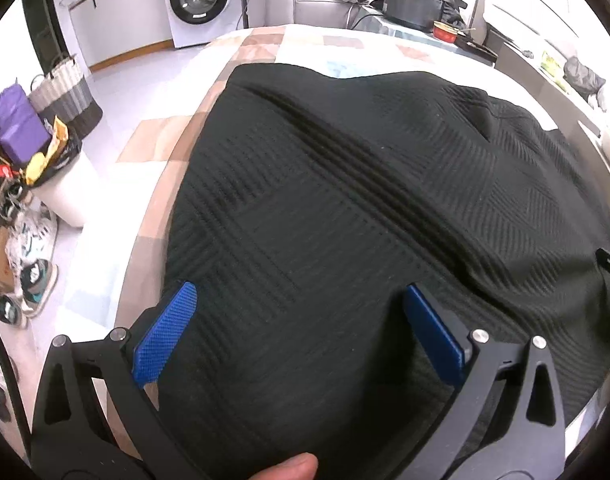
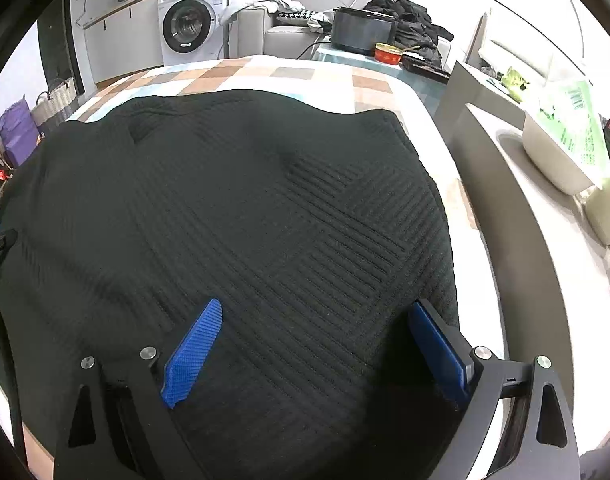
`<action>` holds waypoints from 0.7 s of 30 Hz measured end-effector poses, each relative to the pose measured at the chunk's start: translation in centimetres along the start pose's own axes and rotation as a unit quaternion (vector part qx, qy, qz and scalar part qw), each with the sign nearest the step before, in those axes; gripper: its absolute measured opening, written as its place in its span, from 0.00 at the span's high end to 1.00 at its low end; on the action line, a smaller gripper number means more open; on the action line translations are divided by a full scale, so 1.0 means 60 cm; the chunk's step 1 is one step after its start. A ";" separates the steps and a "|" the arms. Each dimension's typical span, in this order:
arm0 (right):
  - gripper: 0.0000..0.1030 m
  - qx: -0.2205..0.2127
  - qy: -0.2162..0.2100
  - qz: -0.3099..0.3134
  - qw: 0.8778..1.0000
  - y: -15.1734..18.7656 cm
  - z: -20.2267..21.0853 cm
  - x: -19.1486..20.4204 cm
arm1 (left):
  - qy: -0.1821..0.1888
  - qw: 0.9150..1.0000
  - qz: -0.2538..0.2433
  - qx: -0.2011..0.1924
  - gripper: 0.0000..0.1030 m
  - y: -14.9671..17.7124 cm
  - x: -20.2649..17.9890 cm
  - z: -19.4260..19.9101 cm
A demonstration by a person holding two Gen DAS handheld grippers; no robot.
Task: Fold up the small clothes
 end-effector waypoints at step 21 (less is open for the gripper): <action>0.98 -0.064 -0.055 -0.012 0.996 -0.023 0.038 0.021 | 0.019 1.000 -0.003 -0.009 0.26 0.007 -0.006 0.017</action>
Point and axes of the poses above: each gripper's, at about its wrist camera, not at the fingertips, and z roughly against the way its jaws point, x to its left, y to its underside, the point moved 10 cm from there along -z, roughly the way its jaws point, and after that the axes turned 3 degrees about y, right-handed, at the moved point
